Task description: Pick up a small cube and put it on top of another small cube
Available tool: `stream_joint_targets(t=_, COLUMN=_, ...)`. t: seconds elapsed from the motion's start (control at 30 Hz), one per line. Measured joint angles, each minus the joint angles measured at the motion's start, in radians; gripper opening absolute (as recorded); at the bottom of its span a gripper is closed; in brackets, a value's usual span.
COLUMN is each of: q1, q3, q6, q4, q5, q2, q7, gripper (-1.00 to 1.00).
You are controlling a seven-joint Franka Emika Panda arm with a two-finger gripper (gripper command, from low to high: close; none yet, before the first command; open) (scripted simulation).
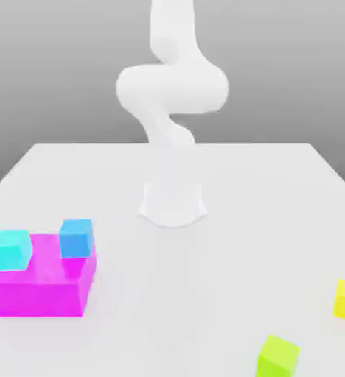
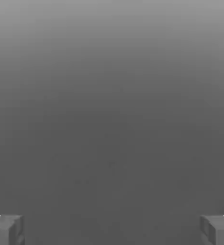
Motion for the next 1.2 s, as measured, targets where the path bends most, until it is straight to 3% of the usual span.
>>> stream_joint_targets(t=0.6, q1=0.219, q3=-0.013, q6=0.215, q4=-0.031, q5=0.087, q2=0.659, q7=-0.468, gripper=0.00)
stream_joint_targets(t=1.07, q1=0.281, q3=0.016, q6=0.450, q4=-0.023, q5=-0.014, q2=1.160, q7=-0.626, gripper=0.00)
stream_joint_targets(t=1.1, q1=0.281, q3=0.016, q6=0.470, q4=-0.018, q5=-0.014, q2=1.186, q7=-0.626, gripper=-1.00)
stream_joint_targets(t=1.2, q1=0.281, q3=0.017, q6=0.469, q4=-0.018, q5=-0.015, q2=1.186, q7=-0.626, gripper=-1.00)
